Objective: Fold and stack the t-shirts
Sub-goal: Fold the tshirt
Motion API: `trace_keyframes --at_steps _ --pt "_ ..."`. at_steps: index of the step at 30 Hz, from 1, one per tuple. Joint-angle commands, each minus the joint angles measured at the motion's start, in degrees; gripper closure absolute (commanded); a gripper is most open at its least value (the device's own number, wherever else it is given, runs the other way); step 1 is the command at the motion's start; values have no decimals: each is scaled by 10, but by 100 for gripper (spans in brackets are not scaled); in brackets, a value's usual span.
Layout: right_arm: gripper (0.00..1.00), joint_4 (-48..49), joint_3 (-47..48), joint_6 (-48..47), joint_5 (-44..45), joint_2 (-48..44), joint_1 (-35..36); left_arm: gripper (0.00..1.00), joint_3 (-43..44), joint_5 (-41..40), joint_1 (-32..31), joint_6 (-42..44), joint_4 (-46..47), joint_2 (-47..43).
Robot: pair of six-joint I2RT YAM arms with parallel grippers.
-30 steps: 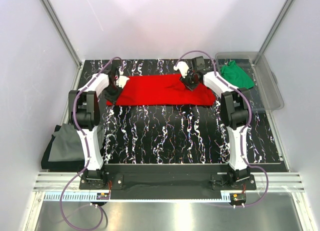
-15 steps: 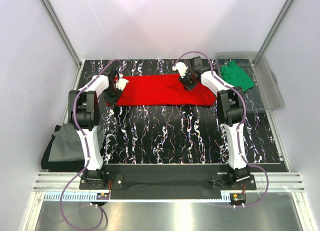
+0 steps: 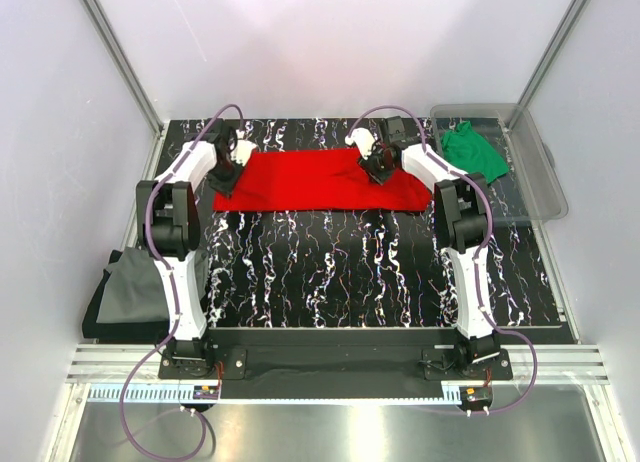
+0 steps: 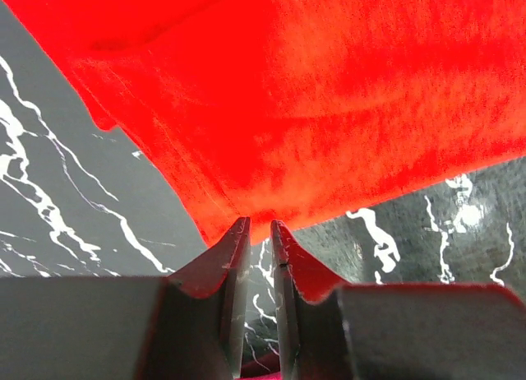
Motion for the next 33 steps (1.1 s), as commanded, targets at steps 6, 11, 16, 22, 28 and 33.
trace_keyframes --at_steps 6,11,16,22,28,33 --pt "64 -3 -14 -2 12 -40 5 80 7 -5 3 -10 7 45" --pt "64 -3 21 5 5 -17 6 80 -22 -7 5 -8 8 47" --pt "64 -3 139 28 -2 47 10 80 -59 -7 4 -11 16 37" --pt "65 24 296 66 7 114 42 80 -81 -18 0 -2 17 22" --pt "63 27 277 99 35 48 49 79 -92 -18 -11 -2 17 -14" --pt "61 27 119 91 60 -102 18 77 -106 -14 -17 -1 26 -59"
